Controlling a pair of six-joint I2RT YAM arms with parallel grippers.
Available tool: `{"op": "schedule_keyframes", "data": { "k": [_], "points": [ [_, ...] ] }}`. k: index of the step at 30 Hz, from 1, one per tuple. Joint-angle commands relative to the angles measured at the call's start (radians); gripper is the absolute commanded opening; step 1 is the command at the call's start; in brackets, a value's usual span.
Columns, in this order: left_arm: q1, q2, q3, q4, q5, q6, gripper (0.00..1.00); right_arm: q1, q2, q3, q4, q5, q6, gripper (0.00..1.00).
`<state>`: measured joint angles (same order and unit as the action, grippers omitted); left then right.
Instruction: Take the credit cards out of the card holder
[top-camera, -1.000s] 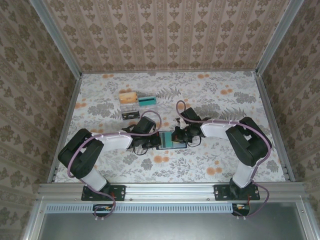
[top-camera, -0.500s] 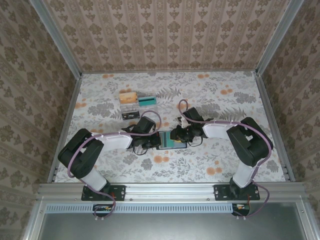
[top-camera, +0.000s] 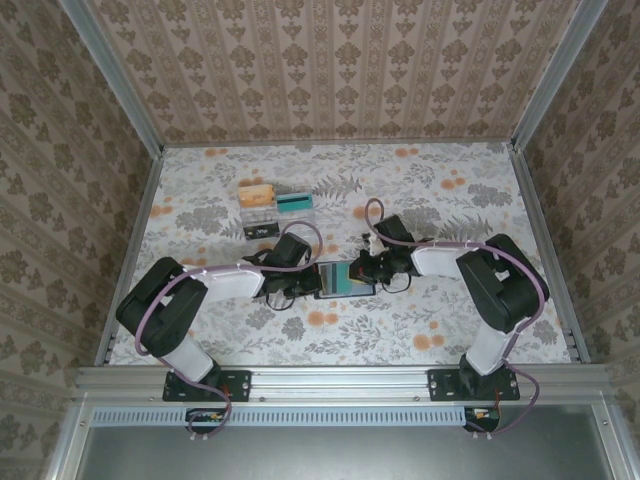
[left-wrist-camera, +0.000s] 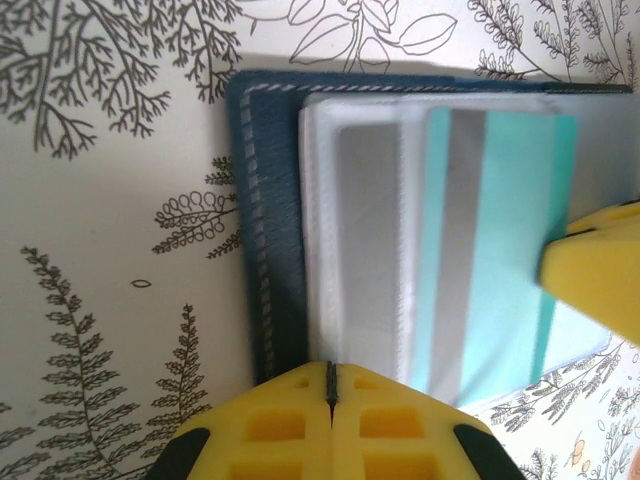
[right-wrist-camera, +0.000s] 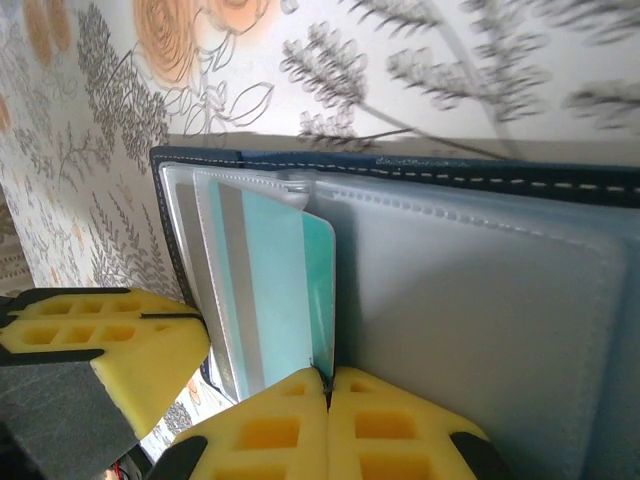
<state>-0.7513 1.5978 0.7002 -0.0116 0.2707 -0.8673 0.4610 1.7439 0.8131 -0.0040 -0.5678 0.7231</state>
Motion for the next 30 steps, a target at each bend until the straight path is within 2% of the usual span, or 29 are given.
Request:
{"op": "schedule_keyframes", "data": {
  "k": [1,9,14,16,18,21,26,30],
  "points": [
    [0.009,-0.005,-0.028,-0.053,-0.002,0.01,0.0,-0.036,-0.045,-0.025,-0.075,0.017,-0.05,0.0],
    [0.016,-0.013,-0.029,-0.059,-0.002,0.016,0.0,-0.07,-0.11,-0.036,-0.15,0.015,-0.11,0.0],
    [0.015,-0.021,-0.008,-0.061,0.008,0.023,0.0,-0.07,-0.076,-0.033,-0.112,-0.021,-0.092,0.03],
    [0.013,-0.027,0.006,-0.073,0.009,0.029,0.0,-0.068,-0.062,-0.034,-0.09,-0.029,-0.078,0.08],
    [0.01,-0.034,0.026,-0.079,0.013,0.033,0.02,-0.066,-0.053,-0.031,-0.085,-0.027,-0.075,0.22],
    [-0.003,-0.033,0.056,-0.083,0.019,0.037,0.04,-0.067,-0.05,-0.028,-0.094,-0.024,-0.083,0.32],
    [-0.028,-0.003,0.121,-0.073,0.033,0.039,0.04,-0.066,-0.05,-0.028,-0.096,-0.018,-0.086,0.32],
    [-0.047,0.044,0.166,-0.057,0.05,0.042,0.03,-0.066,-0.05,-0.033,-0.097,-0.016,-0.086,0.27]
  ]
}}
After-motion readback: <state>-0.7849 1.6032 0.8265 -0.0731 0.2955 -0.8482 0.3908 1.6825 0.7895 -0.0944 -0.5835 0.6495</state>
